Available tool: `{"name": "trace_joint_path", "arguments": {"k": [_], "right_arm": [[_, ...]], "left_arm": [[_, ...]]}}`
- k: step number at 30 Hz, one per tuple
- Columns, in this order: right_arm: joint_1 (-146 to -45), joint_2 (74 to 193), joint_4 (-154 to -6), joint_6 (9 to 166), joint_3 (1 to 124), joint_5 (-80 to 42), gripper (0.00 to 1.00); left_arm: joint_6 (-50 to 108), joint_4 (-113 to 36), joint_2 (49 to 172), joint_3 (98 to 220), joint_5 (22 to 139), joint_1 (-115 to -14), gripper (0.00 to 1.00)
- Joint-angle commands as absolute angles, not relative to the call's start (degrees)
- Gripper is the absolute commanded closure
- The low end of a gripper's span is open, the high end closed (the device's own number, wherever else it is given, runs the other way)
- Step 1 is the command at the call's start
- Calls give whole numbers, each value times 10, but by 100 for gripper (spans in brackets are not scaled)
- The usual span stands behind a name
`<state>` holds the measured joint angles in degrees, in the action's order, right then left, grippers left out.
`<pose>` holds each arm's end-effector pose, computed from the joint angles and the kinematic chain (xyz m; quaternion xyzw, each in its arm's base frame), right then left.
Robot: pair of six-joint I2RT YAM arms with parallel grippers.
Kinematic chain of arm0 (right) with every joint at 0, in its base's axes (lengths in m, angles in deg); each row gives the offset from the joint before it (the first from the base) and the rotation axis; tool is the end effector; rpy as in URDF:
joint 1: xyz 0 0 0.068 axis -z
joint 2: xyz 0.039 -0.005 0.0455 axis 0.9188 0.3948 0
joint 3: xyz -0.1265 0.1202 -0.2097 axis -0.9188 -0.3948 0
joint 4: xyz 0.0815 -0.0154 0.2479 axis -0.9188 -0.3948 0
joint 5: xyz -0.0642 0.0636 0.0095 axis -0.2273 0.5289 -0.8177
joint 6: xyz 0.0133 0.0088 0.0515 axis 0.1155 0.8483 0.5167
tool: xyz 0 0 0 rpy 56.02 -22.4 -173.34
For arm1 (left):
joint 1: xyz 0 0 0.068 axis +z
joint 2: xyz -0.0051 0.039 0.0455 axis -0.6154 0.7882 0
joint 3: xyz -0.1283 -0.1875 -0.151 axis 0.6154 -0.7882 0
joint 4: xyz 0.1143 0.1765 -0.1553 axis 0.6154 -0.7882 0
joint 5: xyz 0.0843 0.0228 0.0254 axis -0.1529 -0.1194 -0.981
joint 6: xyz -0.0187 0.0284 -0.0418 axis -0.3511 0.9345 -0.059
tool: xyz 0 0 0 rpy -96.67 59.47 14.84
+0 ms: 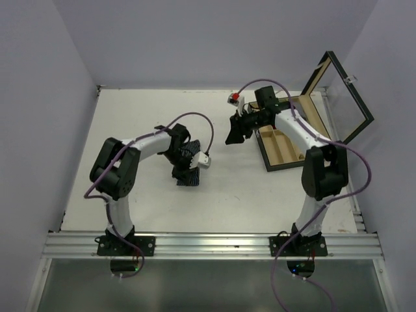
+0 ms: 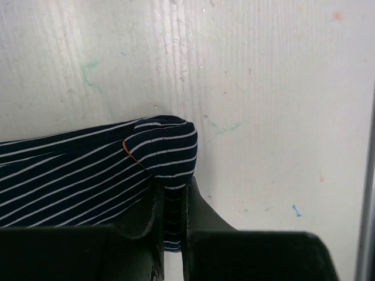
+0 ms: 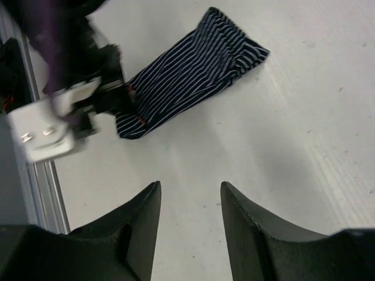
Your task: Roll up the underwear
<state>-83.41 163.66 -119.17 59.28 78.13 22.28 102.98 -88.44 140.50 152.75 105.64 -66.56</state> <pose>0.3896 0.1444 0.2486 -0.3890 0.7972 0.3857 0.2538 0.2742 -0.1717 0.1545 0.6849 0.6694 -0.2685 0.1034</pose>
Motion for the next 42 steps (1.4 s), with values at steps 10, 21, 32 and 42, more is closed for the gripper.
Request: {"name": "trace_joint_path", "arguments": {"k": [10,21,32,42], "right_arm": [[-1026,1415,-986,544,535,86,48],[-1166,1557,-884,466,552,27,43],[-1172,1611,-850,451,552,45,41],[-1168,1685,-927,440,606,123,89]], "left_arm": [[1073,-1161,1720,1760,1129,-556,96],[1023,-1160,1751,1777,1147,-556,92],[998,-1134,1746,1774,1148,-556,88],[971,-1097,1723,1775,1147,-553,82]]}}
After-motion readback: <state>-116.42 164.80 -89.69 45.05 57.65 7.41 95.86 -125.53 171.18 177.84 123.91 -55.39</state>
